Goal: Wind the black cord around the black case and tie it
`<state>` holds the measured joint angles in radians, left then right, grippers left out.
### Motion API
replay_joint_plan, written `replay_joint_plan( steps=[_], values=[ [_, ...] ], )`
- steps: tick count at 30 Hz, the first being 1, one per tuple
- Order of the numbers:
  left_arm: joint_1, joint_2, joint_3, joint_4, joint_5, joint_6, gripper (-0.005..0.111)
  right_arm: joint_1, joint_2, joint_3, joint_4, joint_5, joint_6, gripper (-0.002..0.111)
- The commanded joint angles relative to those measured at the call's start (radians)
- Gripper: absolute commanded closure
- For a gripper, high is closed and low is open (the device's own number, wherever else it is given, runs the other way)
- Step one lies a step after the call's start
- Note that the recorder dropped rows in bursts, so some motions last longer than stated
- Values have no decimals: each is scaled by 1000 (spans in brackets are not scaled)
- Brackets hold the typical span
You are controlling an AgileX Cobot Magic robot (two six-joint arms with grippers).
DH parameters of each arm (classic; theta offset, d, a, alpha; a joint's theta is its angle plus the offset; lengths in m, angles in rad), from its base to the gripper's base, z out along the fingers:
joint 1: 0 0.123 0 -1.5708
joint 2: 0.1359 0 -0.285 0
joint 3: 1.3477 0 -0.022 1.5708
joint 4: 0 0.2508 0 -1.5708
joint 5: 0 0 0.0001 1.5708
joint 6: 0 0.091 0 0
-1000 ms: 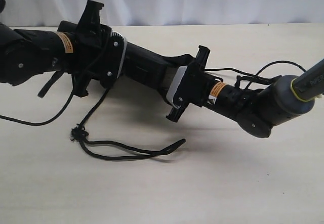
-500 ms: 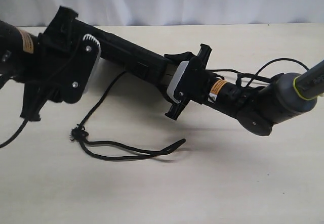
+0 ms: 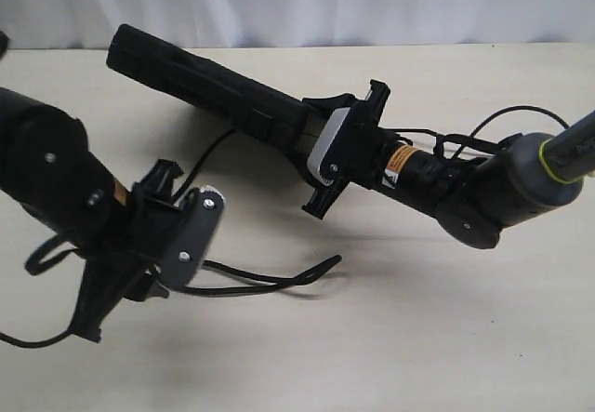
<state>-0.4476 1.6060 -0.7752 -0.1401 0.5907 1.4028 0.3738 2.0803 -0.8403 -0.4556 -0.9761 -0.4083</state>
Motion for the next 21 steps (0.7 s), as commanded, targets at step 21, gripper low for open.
replay_joint_plan(
  steps=[21],
  values=[
    [-6,136,-25,94,-94,-279,74,2,-4,5,-8,93,57,104]
  ],
)
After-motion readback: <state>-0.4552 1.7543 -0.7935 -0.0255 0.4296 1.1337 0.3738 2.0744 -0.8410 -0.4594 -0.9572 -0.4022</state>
